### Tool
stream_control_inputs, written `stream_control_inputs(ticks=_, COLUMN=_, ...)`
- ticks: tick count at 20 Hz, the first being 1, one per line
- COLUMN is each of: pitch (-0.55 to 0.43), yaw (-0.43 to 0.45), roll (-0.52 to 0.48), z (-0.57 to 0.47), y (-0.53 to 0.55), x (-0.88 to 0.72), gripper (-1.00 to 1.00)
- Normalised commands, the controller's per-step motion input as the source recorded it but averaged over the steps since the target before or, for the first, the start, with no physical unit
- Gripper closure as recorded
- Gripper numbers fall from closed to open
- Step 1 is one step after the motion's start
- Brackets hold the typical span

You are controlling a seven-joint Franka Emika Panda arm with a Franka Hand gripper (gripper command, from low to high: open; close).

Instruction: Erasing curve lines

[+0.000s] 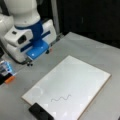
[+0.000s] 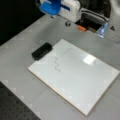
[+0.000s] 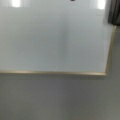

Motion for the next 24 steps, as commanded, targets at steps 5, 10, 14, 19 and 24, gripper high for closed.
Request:
stream_control_inputs(ticks=5, pitch=0.199, yaw=0.205, roll=-0.073, z=0.09, y=-0.67, x=0.40, gripper=-1.00)
stream_control_inputs(ticks=10, pitch=0.241, yaw=0.218, roll=0.009, z=0.08, y=-0.44, x=0.31, gripper=-1.00)
stream_control_inputs(ticks=14, pitch=0.244, yaw=0.176, roll=0.086, z=0.03, y=-0.28, x=0.23, gripper=-1.00)
stream_control_inputs(ticks=19, pitch=0.198, yaw=0.120, roll=0.119, z=-0.05, y=-0.24, x=0.19, gripper=-1.00)
stream_control_inputs(ticks=24, pitch=0.133, yaw=0.103, roll=0.136, z=-0.08, y=-0.29, x=0.20, gripper=-1.00)
